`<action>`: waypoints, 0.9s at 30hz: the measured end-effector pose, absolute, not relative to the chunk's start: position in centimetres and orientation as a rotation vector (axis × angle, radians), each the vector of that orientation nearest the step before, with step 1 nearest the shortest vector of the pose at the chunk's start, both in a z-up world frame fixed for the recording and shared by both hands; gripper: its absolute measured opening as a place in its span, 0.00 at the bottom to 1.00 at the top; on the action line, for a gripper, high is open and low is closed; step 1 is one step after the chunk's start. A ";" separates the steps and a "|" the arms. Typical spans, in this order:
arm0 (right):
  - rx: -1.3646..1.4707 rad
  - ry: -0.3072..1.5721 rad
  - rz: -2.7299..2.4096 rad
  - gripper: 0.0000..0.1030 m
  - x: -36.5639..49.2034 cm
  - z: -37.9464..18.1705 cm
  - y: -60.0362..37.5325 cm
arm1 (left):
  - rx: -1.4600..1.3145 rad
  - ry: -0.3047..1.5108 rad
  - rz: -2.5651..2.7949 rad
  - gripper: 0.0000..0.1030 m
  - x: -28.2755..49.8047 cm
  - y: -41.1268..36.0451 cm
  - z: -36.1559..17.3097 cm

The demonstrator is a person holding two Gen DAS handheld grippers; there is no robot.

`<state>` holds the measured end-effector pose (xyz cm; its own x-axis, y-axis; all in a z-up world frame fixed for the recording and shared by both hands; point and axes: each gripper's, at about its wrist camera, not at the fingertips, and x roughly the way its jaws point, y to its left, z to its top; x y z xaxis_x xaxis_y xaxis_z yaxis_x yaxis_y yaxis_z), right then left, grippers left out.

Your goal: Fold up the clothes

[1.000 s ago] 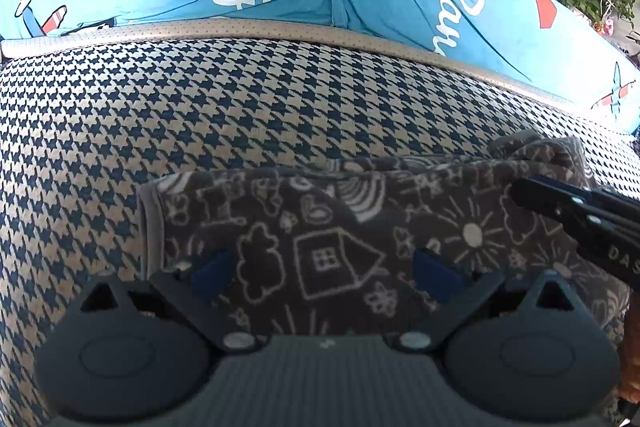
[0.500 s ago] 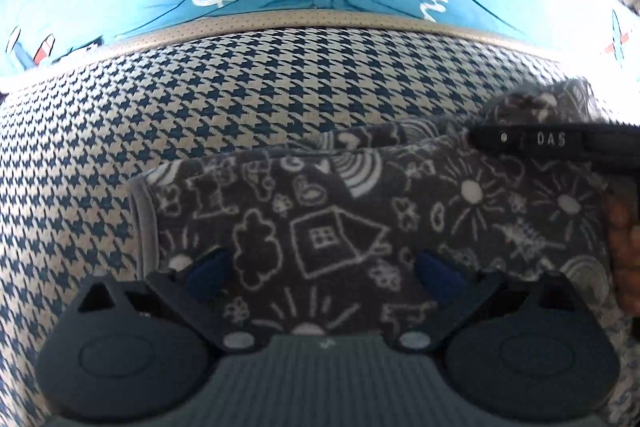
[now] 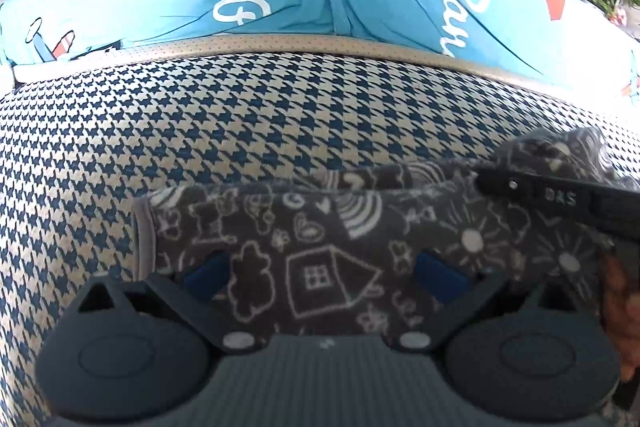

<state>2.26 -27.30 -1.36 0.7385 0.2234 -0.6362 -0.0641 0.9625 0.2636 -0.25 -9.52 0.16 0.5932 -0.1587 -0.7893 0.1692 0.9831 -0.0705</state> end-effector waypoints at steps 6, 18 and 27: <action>0.254 0.693 0.192 0.03 0.8 0.0 -27.5 | 0.010 0.905 -0.155 1.00 0.8 -10.3 -0.5; 0.269 0.699 0.280 0.06 -5.8 2.0 -28.3 | 0.013 0.900 -0.133 1.00 1.3 -10.3 -1.0; 0.216 0.732 0.338 0.06 -9.4 1.0 -27.6 | 0.027 0.898 -0.128 1.00 2.3 -10.9 -1.6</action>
<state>-9.39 -27.63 0.97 0.6935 0.3750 -0.6151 -0.2256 0.9240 0.3089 2.30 -10.90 -1.55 0.6163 -0.1002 -0.7811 0.1228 0.9920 -0.0304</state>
